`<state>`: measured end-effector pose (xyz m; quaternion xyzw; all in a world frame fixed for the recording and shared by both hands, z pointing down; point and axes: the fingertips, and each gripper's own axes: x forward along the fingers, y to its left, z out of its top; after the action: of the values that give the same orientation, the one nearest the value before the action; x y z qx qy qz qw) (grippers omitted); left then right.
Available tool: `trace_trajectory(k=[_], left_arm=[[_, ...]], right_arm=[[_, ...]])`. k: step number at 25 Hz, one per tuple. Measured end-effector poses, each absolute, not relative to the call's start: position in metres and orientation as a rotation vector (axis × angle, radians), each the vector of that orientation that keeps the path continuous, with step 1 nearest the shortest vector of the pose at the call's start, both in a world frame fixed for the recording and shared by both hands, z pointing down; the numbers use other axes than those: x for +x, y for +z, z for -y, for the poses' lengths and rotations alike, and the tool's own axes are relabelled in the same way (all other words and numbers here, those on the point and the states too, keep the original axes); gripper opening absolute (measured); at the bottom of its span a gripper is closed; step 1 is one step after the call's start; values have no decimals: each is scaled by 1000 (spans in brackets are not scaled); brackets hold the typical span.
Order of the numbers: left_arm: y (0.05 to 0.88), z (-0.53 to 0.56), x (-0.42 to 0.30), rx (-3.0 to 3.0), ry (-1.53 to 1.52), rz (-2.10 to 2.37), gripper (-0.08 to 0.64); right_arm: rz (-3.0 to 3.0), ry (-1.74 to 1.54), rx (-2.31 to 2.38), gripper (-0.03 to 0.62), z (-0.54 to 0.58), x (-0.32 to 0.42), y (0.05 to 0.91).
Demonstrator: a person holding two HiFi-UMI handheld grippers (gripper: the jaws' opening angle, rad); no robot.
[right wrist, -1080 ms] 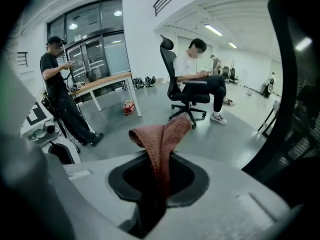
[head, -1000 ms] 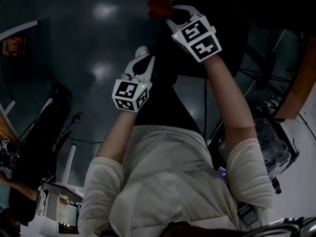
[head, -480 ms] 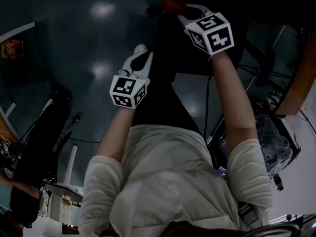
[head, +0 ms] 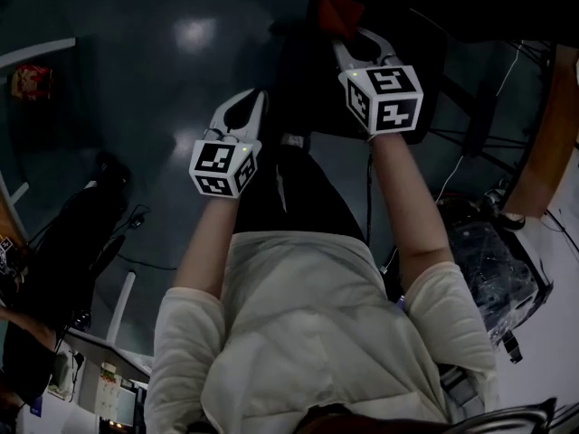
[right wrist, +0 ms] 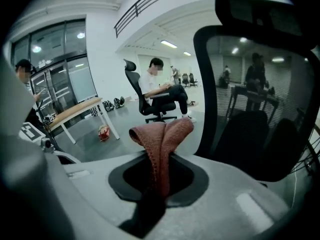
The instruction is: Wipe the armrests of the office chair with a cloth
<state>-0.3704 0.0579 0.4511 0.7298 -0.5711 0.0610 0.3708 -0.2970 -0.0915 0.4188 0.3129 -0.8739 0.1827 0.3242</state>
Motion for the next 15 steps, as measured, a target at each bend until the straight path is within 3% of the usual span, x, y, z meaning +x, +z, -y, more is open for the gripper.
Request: trace_trajectory(k=[7, 15], left_arm=[[432, -72, -411, 1881, 154, 1518, 14], [431, -58, -471, 2034, 162, 1344, 14]], right_arm=[[2299, 553, 976, 46, 31, -347, 398], [2101, 934, 1310, 46, 22, -410, 439]])
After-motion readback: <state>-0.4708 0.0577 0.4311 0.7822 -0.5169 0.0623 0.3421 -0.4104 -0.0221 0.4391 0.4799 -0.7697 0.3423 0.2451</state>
